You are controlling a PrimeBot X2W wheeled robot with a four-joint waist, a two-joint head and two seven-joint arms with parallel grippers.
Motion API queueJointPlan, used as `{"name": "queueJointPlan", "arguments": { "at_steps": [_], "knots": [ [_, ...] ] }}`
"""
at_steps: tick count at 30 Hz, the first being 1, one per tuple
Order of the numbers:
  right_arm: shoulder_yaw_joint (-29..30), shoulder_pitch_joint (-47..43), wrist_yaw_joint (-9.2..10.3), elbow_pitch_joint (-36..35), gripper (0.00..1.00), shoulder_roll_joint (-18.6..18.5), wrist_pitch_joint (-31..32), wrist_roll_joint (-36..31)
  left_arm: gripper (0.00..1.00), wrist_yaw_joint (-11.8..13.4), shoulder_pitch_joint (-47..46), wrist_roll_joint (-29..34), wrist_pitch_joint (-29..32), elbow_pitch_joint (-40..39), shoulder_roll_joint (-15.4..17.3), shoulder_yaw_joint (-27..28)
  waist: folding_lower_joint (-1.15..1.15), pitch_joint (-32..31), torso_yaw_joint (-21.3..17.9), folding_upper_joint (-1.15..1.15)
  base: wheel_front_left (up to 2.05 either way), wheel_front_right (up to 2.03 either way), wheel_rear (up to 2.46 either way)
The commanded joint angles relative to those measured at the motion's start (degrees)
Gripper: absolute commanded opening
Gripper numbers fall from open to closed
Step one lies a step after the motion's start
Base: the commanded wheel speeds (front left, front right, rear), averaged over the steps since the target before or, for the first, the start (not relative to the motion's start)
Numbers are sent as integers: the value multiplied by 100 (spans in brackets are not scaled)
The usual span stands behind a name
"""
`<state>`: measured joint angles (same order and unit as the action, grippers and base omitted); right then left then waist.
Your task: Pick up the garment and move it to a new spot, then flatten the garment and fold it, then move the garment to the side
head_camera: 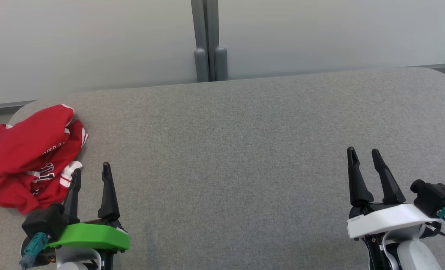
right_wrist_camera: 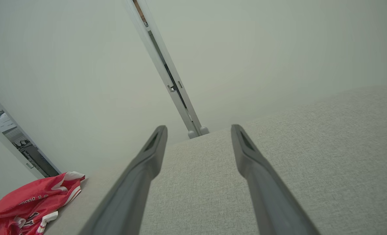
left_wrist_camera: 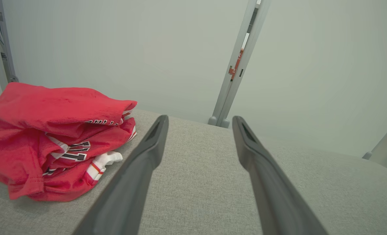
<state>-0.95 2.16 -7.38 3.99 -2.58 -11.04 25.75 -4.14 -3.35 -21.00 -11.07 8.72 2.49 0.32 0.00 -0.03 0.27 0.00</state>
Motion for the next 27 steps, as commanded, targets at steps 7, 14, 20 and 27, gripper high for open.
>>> {"name": "queueJointPlan", "arguments": {
  "at_steps": [7, 14, 20, 27],
  "knots": [
    [-36, -42, -17, -48, 100, -35, -130, -464, 100, 54, -96, 447, -121, 37, 57, -28, 0, -14, 6, 0, 0, 0, 0],
    [-74, -61, -17, 1, 100, -38, -199, -783, 100, 71, -92, 749, -197, 112, 72, -78, 0, -31, 17, 0, 0, 0, 0],
    [-107, -84, -18, 36, 100, -39, -274, -1039, 100, 117, -99, 1012, -205, 141, 88, -118, 0, -51, 35, 0, 0, 0, 0],
    [-116, -77, -18, 98, 100, -40, -343, -1280, 100, 149, -93, 1184, -81, 56, 91, -153, 0, -45, 51, 0, 0, 0, 0]
  ]
}}
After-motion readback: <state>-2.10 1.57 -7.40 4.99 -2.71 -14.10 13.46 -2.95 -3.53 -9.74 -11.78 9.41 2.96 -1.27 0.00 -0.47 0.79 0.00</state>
